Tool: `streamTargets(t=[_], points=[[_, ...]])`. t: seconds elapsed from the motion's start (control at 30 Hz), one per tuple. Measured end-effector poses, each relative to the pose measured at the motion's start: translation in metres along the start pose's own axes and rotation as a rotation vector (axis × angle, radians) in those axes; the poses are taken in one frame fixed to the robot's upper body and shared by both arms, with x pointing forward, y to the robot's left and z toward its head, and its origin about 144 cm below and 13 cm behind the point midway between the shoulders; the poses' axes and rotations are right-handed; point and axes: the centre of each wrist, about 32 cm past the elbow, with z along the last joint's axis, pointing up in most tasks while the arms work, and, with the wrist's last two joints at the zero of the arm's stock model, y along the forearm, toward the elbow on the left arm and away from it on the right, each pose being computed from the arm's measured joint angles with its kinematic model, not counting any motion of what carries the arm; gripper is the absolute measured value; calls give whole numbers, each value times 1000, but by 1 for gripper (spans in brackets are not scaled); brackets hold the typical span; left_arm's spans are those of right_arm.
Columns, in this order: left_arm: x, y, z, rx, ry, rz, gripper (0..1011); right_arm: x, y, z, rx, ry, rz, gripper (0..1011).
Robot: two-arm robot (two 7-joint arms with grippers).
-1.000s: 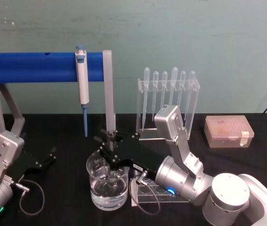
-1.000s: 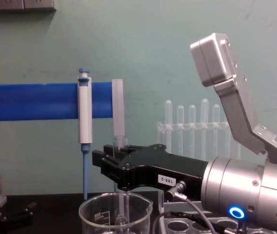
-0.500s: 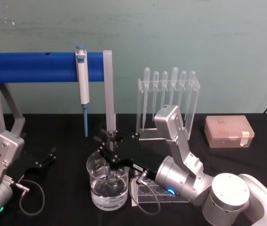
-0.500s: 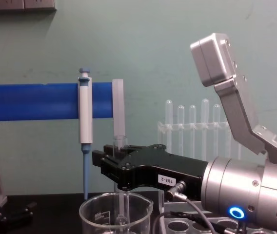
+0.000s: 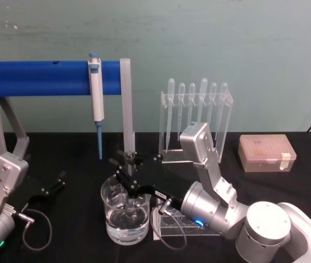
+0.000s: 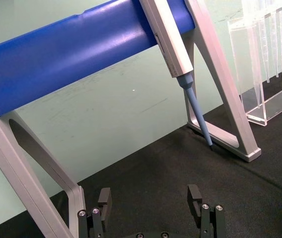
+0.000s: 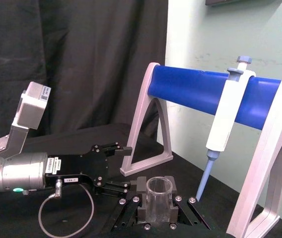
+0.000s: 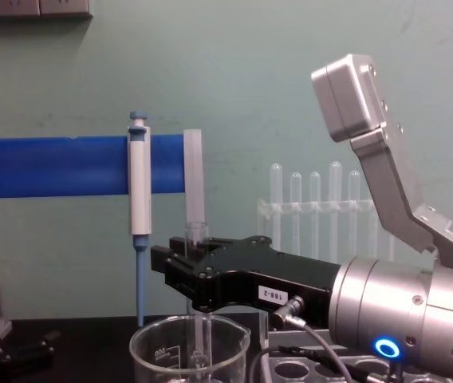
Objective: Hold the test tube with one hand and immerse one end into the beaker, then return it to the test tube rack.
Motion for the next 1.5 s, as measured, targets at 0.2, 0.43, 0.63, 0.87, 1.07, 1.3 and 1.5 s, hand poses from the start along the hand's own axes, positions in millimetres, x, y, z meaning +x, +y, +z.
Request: streamTargets(t=[0.2,0.43,0.63,0.87,1.07,1.3,1.5], points=[[0,0,0,0,0,0,1000,0,0,0,0,0,0,222],[0,0,0,0,0,0,1000,0,0,0,0,0,0,222],[0,0,0,0,0,0,1000,0,0,0,0,0,0,222],[0,0,0,0,0,0,1000,0,0,0,0,0,0,222],[0,0,0,0,0,0,1000,0,0,0,0,0,0,222],[0,0,0,0,0,0,1000,0,0,0,0,0,0,222],[0,0,0,0,0,0,1000,0,0,0,0,0,0,222]])
